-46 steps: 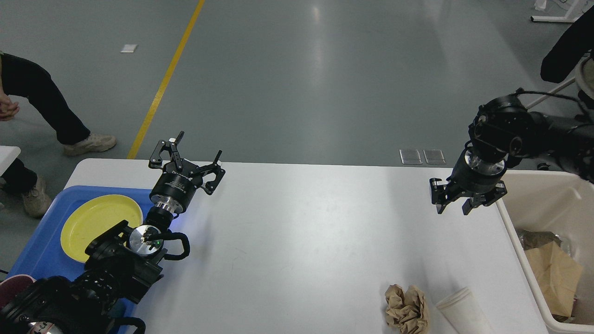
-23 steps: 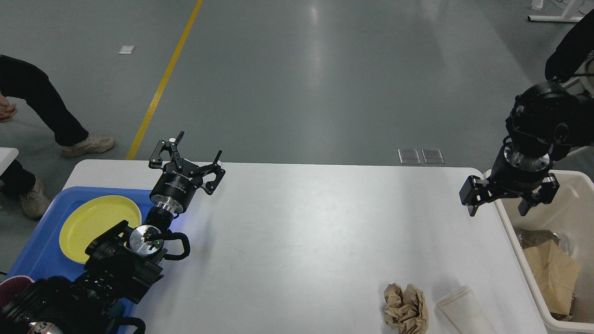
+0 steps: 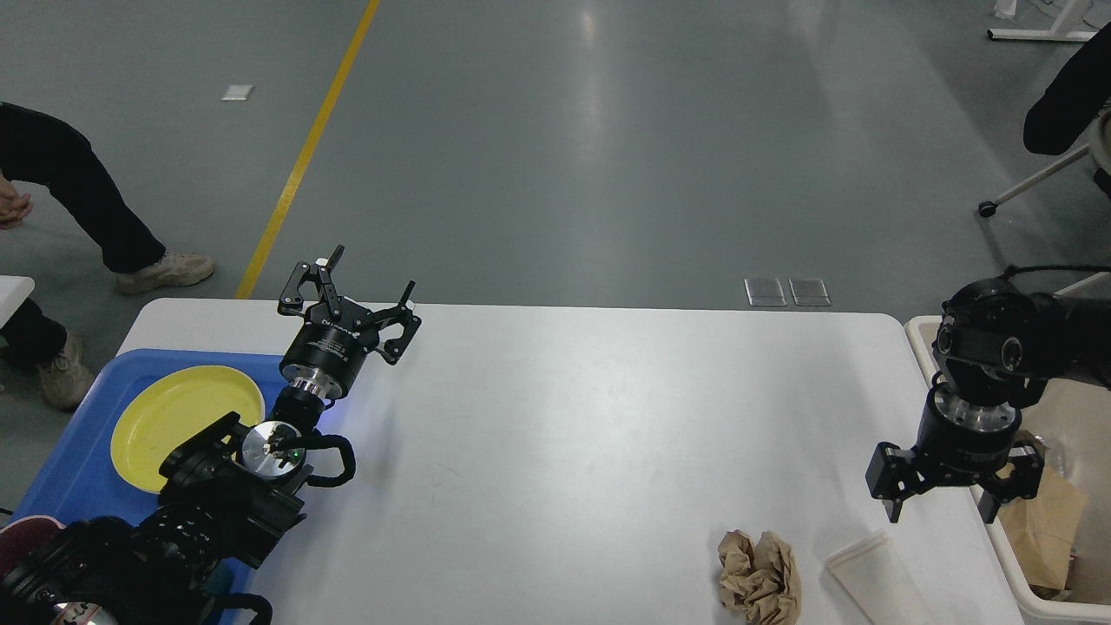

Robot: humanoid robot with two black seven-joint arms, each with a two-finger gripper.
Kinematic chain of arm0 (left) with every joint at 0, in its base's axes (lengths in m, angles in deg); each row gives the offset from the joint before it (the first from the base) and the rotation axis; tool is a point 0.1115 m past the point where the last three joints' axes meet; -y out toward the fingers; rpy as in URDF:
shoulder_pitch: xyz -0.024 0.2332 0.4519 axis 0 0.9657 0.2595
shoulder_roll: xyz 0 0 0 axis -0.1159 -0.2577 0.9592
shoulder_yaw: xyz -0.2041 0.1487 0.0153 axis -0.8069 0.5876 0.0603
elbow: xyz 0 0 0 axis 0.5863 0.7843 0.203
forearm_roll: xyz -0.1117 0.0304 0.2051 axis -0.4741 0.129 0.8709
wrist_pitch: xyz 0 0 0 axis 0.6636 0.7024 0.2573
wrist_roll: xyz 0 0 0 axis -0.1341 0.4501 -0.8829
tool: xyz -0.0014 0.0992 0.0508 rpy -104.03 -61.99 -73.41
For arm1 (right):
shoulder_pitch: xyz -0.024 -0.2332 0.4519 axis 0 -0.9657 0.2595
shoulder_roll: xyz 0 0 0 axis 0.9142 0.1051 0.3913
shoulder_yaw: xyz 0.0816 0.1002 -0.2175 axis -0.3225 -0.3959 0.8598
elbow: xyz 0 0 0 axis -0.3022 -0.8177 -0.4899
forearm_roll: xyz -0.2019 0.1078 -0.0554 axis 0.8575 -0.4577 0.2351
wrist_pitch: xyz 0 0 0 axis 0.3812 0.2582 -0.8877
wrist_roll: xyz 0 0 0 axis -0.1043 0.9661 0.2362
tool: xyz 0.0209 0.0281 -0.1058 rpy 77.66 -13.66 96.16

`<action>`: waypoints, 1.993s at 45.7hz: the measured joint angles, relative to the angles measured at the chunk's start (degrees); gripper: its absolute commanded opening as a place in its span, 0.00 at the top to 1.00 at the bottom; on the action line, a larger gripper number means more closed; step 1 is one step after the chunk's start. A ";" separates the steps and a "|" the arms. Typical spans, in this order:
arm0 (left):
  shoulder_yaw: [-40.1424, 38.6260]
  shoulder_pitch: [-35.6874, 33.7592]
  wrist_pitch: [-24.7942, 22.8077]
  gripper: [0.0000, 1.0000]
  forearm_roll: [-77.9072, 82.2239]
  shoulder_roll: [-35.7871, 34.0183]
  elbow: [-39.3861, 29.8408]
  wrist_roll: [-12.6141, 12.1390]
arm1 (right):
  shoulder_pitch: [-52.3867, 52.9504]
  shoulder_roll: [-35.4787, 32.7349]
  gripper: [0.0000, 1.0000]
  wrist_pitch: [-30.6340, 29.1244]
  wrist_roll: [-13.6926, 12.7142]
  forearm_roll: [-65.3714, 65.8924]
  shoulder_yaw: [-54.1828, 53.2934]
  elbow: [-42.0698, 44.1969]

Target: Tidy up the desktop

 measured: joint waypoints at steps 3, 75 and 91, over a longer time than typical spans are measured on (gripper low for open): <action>0.00 0.00 0.00 0.03 0.00 0.00 0.00 0.00 | -0.44 -0.17 0.00 0.00 0.00 -0.12 -0.33 -0.22; 0.00 0.00 0.00 0.03 0.00 0.00 0.00 0.00 | -10.86 0.87 0.00 -0.01 0.00 -9.12 -6.67 3.85; 0.00 0.00 0.00 0.03 0.00 0.00 0.00 0.00 | -16.96 2.40 0.00 -0.01 0.09 -9.12 -6.58 13.96</action>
